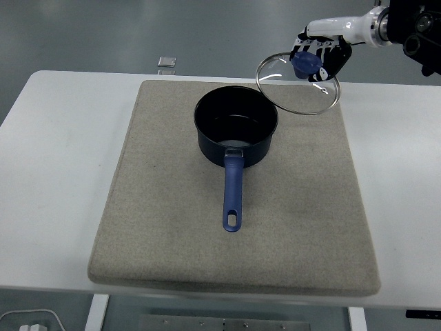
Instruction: Lift the pot lid and place it to the right of the pot.
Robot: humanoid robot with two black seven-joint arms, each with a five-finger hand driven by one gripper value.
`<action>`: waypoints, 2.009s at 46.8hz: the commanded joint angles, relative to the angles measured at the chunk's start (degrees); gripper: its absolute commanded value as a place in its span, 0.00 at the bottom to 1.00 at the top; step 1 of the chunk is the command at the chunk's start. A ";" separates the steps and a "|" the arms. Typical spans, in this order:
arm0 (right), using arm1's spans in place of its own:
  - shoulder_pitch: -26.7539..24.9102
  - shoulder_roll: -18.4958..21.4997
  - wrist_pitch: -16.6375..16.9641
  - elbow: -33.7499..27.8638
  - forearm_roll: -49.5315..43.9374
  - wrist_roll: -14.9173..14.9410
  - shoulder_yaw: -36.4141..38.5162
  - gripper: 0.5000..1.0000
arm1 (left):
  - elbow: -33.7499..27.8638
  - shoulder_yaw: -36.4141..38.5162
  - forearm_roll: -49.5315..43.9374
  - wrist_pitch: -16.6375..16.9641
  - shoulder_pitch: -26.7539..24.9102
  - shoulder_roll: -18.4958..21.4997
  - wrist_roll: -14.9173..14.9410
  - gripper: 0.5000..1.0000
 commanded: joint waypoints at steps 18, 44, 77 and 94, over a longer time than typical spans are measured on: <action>-4.97 -1.25 -0.55 -5.44 -0.17 -0.43 -0.07 0.00 | 0.00 0.08 0.01 0.00 -0.04 0.00 0.00 1.00; -10.86 1.30 -5.12 -6.76 -0.96 -0.43 -1.22 0.00 | 0.00 0.08 0.01 0.00 0.05 0.00 0.00 1.00; -12.70 3.14 -5.12 -6.67 -0.79 -0.43 -0.69 0.24 | 0.00 0.00 0.01 0.00 0.05 0.00 0.00 1.00; -13.06 3.23 -4.42 -6.50 0.18 -0.07 -0.34 0.72 | 0.00 0.00 0.01 0.00 0.05 0.00 0.00 1.00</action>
